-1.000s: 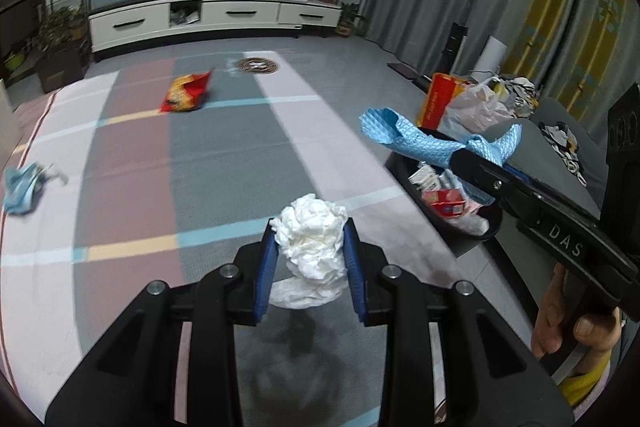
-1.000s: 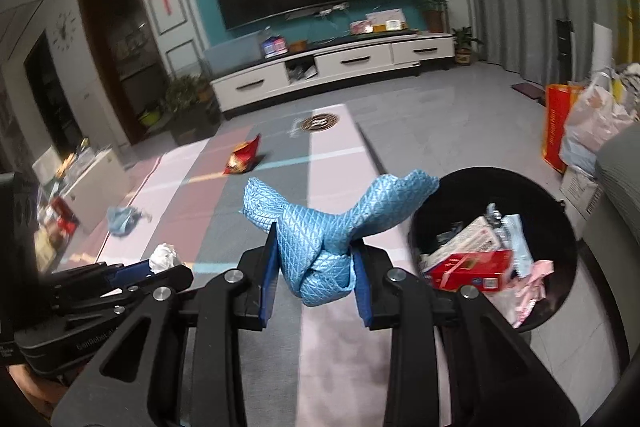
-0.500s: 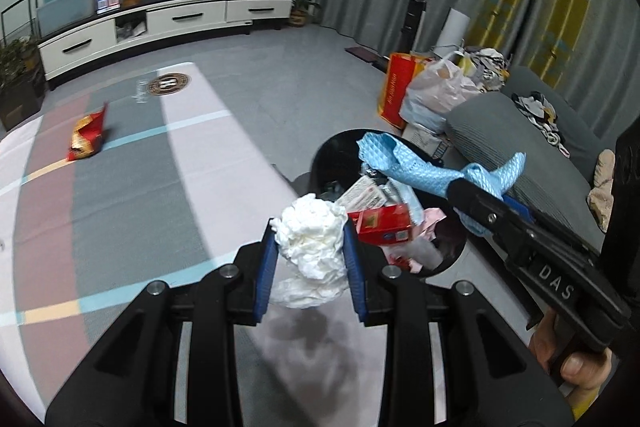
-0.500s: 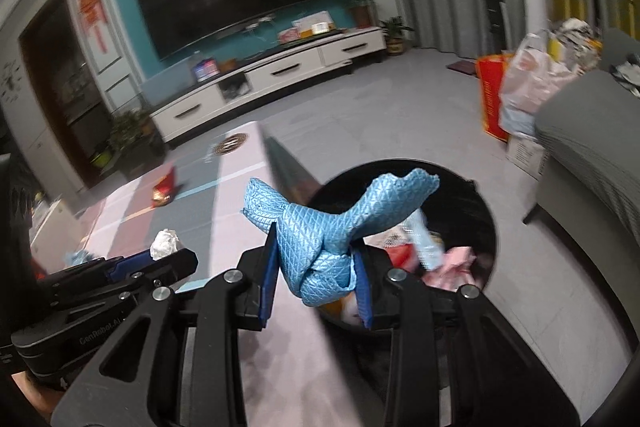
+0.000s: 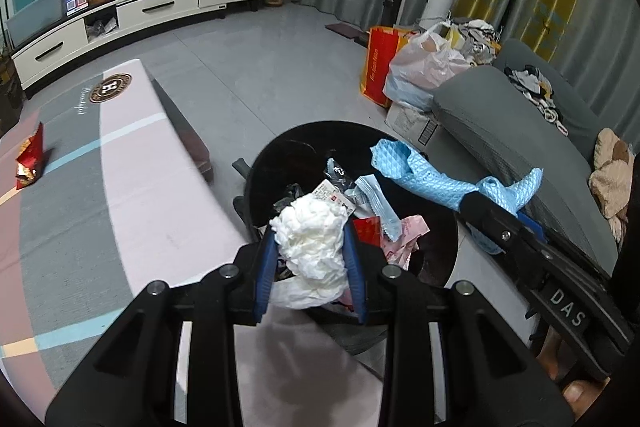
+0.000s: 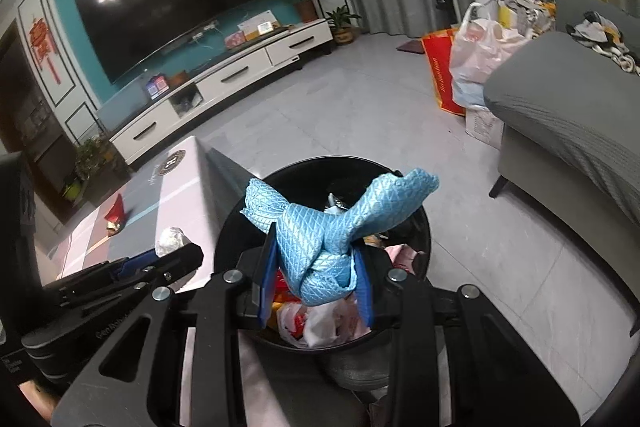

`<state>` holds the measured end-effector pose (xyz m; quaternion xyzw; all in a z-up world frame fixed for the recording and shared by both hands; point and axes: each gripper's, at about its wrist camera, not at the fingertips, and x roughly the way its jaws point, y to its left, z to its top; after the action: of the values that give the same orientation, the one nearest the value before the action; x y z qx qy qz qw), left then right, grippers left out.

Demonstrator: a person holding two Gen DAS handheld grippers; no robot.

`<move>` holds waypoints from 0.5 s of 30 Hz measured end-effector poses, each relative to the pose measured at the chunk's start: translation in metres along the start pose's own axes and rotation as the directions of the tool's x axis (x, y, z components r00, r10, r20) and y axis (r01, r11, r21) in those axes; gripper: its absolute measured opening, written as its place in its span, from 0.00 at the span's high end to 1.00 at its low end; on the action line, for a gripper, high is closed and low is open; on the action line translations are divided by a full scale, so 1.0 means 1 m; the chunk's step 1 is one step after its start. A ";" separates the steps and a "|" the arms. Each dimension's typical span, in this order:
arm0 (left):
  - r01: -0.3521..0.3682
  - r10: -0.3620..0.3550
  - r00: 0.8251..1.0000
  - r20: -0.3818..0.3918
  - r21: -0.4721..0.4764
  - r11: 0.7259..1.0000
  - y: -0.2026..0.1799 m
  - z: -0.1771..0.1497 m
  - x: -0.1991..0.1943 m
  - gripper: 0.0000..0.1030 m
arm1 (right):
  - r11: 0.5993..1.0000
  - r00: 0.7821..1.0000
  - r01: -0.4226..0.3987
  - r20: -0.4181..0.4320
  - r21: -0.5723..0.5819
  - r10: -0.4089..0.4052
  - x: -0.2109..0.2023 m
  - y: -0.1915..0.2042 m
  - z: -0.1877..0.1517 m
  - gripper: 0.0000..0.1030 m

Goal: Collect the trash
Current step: 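Lower the tissue and blue cloth into the bin and open both tools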

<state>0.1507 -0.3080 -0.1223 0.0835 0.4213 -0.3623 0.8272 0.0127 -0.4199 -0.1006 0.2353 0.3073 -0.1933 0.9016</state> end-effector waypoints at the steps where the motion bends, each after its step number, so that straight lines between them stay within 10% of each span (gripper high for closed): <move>1: -0.001 0.001 1.000 -0.007 0.006 1.000 -0.002 0.001 0.004 0.69 | 1.000 1.000 0.001 -0.003 0.005 -0.001 0.001 -0.002 0.000 0.68; 15: -0.002 0.004 0.998 -0.068 0.036 0.999 -0.015 0.005 0.036 0.69 | 0.999 0.999 0.036 -0.036 0.022 -0.035 0.014 -0.013 0.001 0.67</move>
<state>0.1580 -0.3401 -0.1436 0.1115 0.4426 -0.3657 0.8111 0.0170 -0.4334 -0.1126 0.2434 0.3252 -0.2085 0.8897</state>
